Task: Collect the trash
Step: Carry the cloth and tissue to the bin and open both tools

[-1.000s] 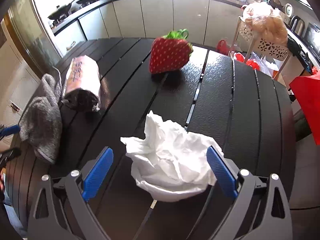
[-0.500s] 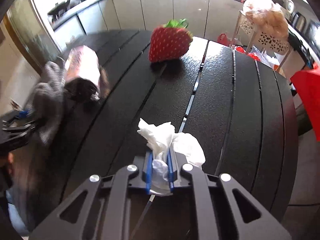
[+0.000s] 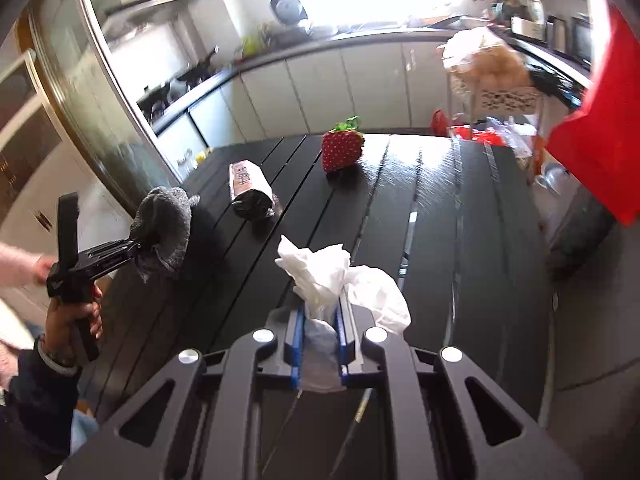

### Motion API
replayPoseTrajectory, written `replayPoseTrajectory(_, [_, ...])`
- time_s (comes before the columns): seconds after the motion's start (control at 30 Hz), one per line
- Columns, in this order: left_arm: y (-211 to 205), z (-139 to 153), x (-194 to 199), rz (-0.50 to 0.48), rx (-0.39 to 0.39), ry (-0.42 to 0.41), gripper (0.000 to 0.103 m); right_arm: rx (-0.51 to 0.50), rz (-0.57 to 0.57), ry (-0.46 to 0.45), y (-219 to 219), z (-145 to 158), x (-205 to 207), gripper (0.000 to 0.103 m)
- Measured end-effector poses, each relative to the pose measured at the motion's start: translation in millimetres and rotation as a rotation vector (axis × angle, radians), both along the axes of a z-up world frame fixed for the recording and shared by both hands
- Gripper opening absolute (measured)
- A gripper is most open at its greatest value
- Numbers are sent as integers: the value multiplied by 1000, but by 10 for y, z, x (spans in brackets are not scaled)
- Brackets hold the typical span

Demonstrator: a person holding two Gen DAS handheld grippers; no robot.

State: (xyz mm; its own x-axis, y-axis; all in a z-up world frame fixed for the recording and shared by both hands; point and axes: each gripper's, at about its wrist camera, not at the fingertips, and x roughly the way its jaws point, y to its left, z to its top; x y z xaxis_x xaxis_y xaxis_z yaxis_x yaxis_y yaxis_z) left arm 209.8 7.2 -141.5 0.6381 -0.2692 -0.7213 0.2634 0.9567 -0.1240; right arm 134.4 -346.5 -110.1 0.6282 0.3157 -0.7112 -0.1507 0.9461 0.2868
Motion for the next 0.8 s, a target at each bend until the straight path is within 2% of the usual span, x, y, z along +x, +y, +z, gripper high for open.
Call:
replayPoseTrajectory(0.1, [-297,291,-623,-132,-46,-61,14,28,-63,-47,-187,131,-711,14])
replayPoseTrajectory(0.23, [-871,603,-1545,-374,-101,-113,14,34,-198,-85,-521,286,-1821,14])
replayPoseTrajectory(0.33, [-1437,709,-2224,-589,-156,-105,14,10,-366,-66,-872,283,-2849,15])
replayPoseTrajectory(0.4, [-1848,681,-2700,-736,-184,-77,14,18,-477,-31,-1094,176,-3435,16])
replayPoseTrajectory(0.43, [-2096,635,-2977,-816,-190,-58,15,33,-530,-4,-1211,72,-3716,16])
replayPoseTrajectory(0.5, [-2421,538,-3333,-905,-185,-33,15,40,-658,79,-1470,-283,-4256,16])
replayPoseTrajectory(0.57, [-2802,383,-3701,-992,-187,18,15,82,-722,135,-1640,-619,-4541,17])
replayPoseTrajectory(0.6, [-2989,289,-3889,-1028,-179,41,15,116,-767,183,-1748,-930,-4714,19])
replayPoseTrajectory(0.7, [-3425,-15,-4344,-1106,-128,91,15,205,-821,268,-1932,-1603,-4923,24])
replayPoseTrajectory(0.73, [-3563,-140,-4483,-1123,-105,108,15,243,-838,299,-2005,-1858,-4975,27])
replayPoseTrajectory(0.8, [-3751,-366,-4661,-1140,-65,137,15,300,-863,332,-2104,-2218,-5044,46])
